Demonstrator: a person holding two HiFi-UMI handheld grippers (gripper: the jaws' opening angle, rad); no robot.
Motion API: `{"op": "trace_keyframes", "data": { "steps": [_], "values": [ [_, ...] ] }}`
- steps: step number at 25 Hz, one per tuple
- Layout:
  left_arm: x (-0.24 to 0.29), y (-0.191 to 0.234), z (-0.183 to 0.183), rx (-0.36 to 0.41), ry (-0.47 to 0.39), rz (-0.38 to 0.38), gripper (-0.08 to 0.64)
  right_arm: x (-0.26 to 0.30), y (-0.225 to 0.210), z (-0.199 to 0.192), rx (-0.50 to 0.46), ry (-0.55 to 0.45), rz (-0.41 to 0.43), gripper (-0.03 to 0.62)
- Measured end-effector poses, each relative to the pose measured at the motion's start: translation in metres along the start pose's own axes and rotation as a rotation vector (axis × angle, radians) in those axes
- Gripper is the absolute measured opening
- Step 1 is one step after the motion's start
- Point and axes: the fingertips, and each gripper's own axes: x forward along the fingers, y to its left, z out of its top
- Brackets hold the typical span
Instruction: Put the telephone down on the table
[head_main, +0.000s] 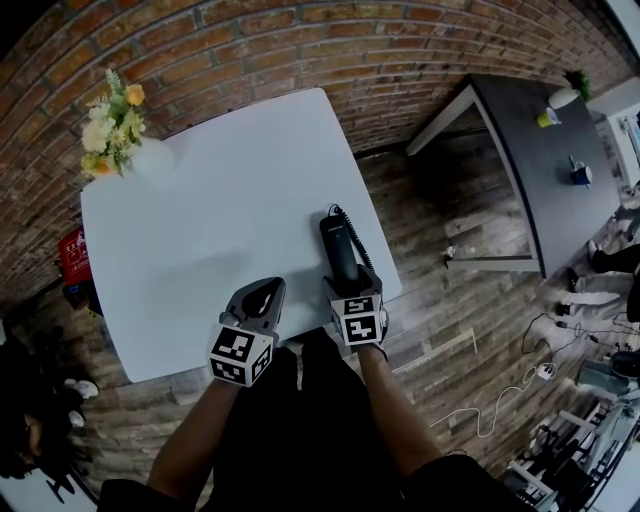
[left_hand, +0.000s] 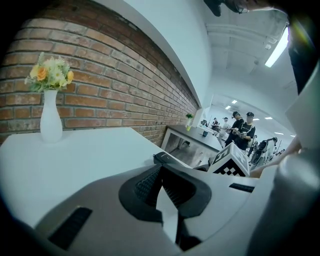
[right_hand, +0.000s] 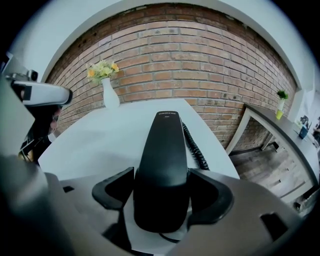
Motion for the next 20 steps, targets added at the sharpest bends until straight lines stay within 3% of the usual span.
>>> {"op": "trace_keyframes", "data": {
  "steps": [20],
  "values": [
    [-0.039, 0.004, 0.020, 0.020, -0.082, 0.028, 0.012, -0.068, 0.003, 0.037, 0.029, -0.166, 0.022, 0.319]
  ]
}}
